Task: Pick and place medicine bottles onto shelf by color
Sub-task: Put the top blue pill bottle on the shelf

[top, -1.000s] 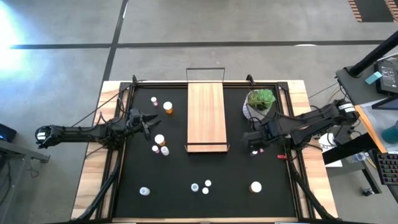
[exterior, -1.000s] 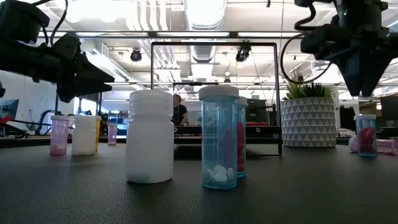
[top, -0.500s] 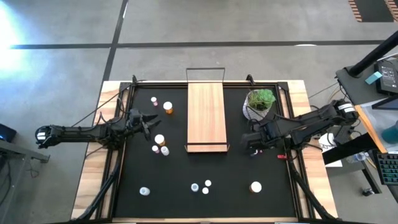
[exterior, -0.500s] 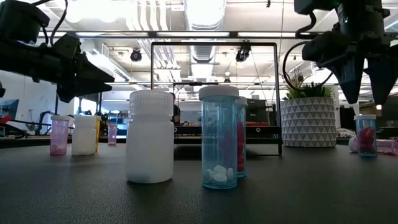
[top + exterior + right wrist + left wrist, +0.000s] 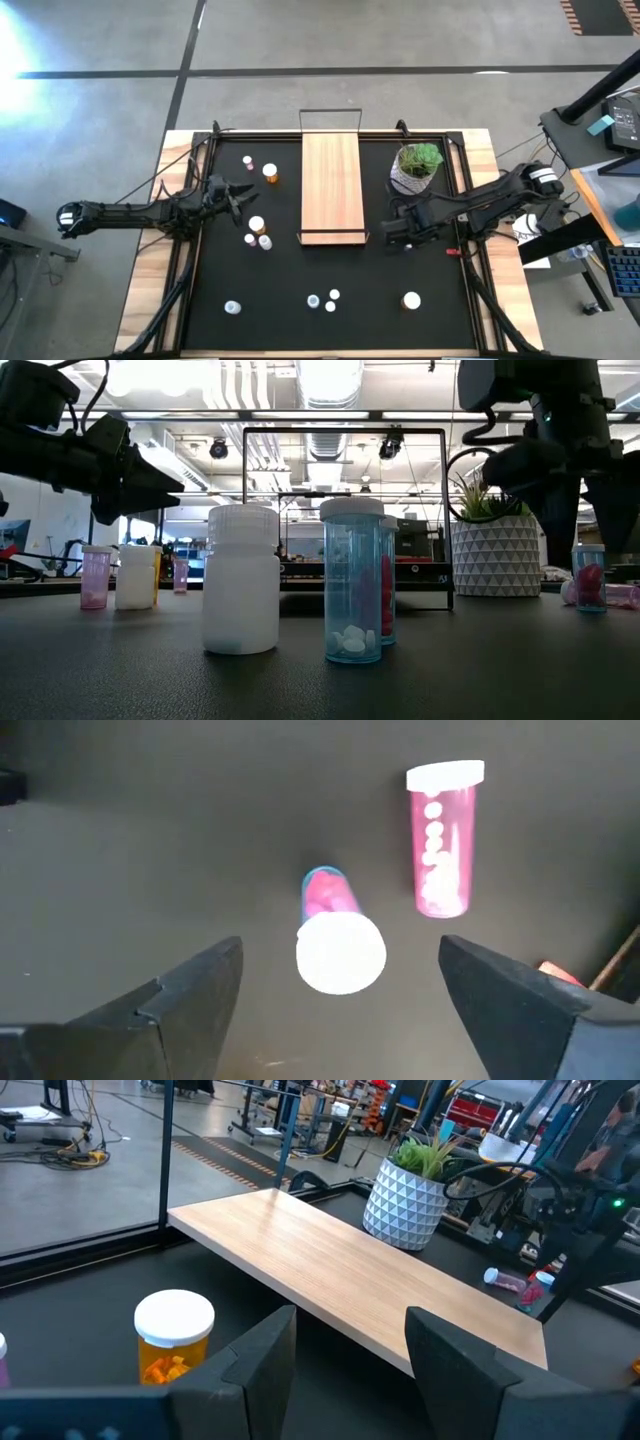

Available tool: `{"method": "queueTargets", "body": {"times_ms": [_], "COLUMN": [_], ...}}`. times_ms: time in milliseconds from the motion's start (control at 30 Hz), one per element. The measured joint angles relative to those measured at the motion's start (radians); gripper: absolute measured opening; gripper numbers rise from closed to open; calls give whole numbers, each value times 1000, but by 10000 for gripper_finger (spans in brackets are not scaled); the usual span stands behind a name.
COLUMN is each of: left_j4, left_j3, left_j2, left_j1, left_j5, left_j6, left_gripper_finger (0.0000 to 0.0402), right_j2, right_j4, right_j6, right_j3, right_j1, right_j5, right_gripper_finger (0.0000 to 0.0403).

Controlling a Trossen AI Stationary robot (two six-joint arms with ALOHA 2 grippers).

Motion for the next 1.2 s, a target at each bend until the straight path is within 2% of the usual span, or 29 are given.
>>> {"method": "queueTargets", "body": {"times_ms": [133, 400, 700, 800, 1033, 1200], "left_j4": [0, 0, 0, 0, 0, 0], "left_j3": [0, 0, 0, 0, 0, 0], "left_j2": [0, -1, 0, 0, 0, -2], "left_j1": [0, 0, 0, 0, 0, 0], "left_j5": [0, 0, 0, 0, 0, 0], "left_j6": [0, 0, 0, 0, 0, 0], "left_gripper_finger": [173, 173, 173, 173, 173, 173], "right_j2": [-18, -101, -109, -106, -108, -109], "right_j4": [29, 185, 197, 196, 198, 198], "right_j6": [1, 65, 55, 55, 53, 40], "right_j3": [-25, -171, -176, -176, -176, -176], "right_j1": [0, 0, 0, 0, 0, 0], "right_j5": [0, -1, 19, 18, 18, 8], "right_gripper_finger": [327, 327, 321, 294, 187, 125]}}
